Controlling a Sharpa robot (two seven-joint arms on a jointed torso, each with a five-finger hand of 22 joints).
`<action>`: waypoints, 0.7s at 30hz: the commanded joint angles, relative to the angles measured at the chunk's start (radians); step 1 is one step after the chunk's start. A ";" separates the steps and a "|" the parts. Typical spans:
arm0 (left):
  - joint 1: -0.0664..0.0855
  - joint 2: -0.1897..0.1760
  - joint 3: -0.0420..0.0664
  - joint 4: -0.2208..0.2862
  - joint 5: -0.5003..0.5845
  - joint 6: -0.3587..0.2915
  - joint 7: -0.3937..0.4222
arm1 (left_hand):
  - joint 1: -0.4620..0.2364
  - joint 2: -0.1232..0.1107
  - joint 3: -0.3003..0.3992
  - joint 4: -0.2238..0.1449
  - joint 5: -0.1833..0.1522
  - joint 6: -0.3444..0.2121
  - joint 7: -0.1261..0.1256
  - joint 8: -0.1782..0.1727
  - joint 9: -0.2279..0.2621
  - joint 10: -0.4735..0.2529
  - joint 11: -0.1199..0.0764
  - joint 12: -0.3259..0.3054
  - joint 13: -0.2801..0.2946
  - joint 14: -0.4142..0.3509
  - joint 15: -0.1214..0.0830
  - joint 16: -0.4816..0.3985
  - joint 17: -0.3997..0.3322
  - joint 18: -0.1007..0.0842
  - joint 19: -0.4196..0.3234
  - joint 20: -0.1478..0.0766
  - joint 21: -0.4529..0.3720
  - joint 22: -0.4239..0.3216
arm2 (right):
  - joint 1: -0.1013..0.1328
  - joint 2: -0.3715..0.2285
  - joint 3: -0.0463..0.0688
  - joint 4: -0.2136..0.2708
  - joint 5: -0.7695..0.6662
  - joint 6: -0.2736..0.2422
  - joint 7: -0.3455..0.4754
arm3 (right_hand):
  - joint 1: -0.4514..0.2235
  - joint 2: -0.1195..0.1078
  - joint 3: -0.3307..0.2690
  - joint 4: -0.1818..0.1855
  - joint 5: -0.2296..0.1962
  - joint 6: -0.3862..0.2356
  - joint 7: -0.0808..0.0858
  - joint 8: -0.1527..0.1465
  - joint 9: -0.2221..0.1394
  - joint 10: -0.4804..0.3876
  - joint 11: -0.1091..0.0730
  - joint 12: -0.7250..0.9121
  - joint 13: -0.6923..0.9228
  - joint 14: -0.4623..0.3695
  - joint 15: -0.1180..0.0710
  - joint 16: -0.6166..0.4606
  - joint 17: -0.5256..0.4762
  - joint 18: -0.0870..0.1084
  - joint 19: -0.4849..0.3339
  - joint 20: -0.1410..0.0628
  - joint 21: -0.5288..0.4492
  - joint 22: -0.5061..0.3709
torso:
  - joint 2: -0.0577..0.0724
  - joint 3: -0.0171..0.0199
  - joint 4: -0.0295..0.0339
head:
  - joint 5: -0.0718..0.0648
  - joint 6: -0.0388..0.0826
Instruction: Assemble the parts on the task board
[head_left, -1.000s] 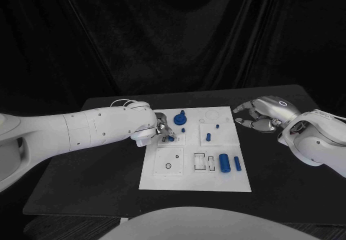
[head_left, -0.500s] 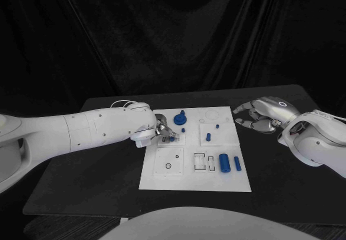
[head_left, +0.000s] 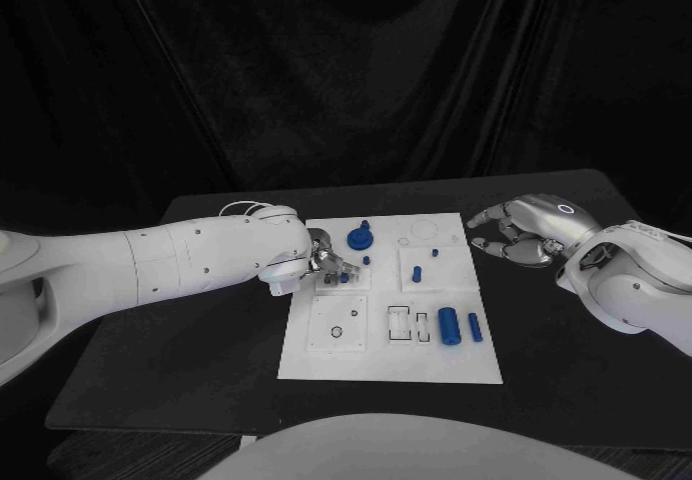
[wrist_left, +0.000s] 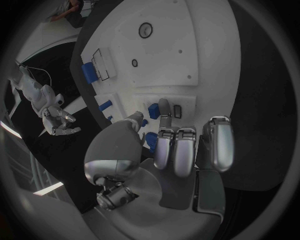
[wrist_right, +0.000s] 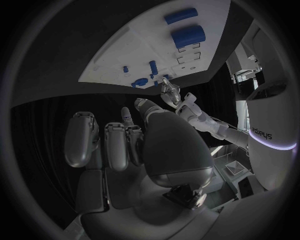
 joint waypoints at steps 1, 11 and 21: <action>0.001 -0.019 0.001 0.023 -0.010 -0.055 0.036 | -0.003 -0.009 -0.019 0.005 -0.007 0.004 -0.004 0.012 0.013 0.106 -0.002 0.003 0.263 0.104 0.000 0.003 0.263 -0.002 0.013 -0.001 0.007 0.135 | -0.003 -0.005 0.001 0.003 -0.002 -0.004 -0.016 | 0.008 -0.005 0.006 -0.001 0.003 0.002 0.002 -0.003 -0.001 0.000 0.007 -0.004 0.085 0.051 0.009 -0.005 0.025 0.007 -0.010 0.000 -0.004 0.171 | 0.000 0.0001 -0.0001 | -0.002 0.000; 0.103 -0.080 0.001 0.050 -0.040 -0.007 0.061 | 0.060 -0.005 -0.041 -0.003 -0.005 0.007 -0.013 0.032 0.045 0.106 -0.010 0.003 0.263 0.104 -0.008 0.003 0.263 -0.009 0.038 -0.009 0.026 0.154 | -0.002 -0.009 0.001 -0.001 -0.002 -0.005 -0.012 | 0.007 -0.006 0.006 -0.001 0.004 0.002 0.002 -0.003 -0.001 0.000 0.007 -0.004 0.084 0.051 0.009 -0.004 0.025 0.007 -0.010 0.000 -0.005 0.171 | 0.000 -0.0002 -0.0005 | 0.001 0.000; 0.151 -0.059 0.001 -0.049 -0.050 0.076 0.084 | 0.089 -0.001 -0.050 -0.007 -0.005 0.006 -0.015 0.033 0.053 0.106 -0.012 0.003 0.263 0.104 -0.010 0.003 0.263 -0.009 0.040 -0.011 0.027 0.157 | -0.003 -0.002 0.001 -0.011 -0.002 -0.008 0.004 | 0.007 -0.007 0.009 -0.002 0.007 0.002 0.002 -0.003 -0.002 0.002 0.006 -0.002 0.088 0.052 0.009 -0.002 0.029 0.005 -0.008 0.000 0.000 0.172 | 0.000 -0.0001 -0.0008 | 0.009 0.000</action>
